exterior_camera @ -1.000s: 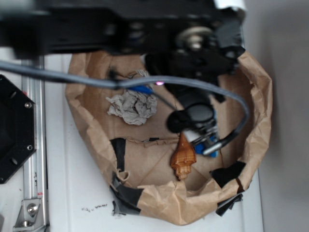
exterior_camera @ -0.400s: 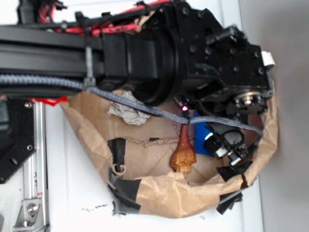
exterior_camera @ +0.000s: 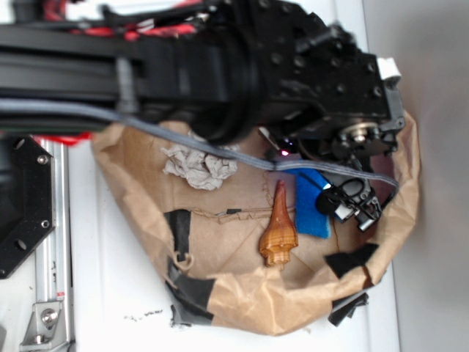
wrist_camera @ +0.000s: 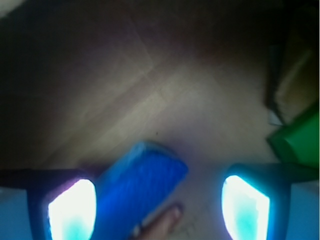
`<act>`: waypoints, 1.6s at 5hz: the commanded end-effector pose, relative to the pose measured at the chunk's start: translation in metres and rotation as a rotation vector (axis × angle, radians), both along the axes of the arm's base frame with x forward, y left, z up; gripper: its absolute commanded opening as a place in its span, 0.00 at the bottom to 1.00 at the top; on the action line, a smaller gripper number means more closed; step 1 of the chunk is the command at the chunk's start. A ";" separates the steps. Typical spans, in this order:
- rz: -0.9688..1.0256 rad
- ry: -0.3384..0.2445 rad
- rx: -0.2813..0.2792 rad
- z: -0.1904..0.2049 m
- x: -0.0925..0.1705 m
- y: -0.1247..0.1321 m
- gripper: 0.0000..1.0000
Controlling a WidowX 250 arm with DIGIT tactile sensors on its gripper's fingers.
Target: Grab the blue sponge.
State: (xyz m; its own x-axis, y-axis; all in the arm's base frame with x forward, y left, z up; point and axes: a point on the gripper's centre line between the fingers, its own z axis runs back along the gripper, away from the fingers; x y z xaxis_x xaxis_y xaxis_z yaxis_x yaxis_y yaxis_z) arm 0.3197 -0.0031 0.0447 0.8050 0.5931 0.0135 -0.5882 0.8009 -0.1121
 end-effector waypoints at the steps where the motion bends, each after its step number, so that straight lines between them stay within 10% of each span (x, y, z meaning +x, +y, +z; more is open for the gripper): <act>1: -0.046 0.093 -0.083 -0.031 -0.010 -0.026 0.00; 3: -0.379 0.091 0.003 0.050 -0.031 -0.018 0.00; 6: -0.890 -0.121 0.280 0.131 -0.024 -0.022 0.00; 8: -0.802 -0.030 0.228 0.127 -0.045 -0.028 0.00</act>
State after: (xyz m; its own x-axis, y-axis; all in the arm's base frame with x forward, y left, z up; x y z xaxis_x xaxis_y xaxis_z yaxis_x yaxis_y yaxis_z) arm 0.2789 -0.0386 0.1572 0.9799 -0.1970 0.0315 0.1930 0.9759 0.1015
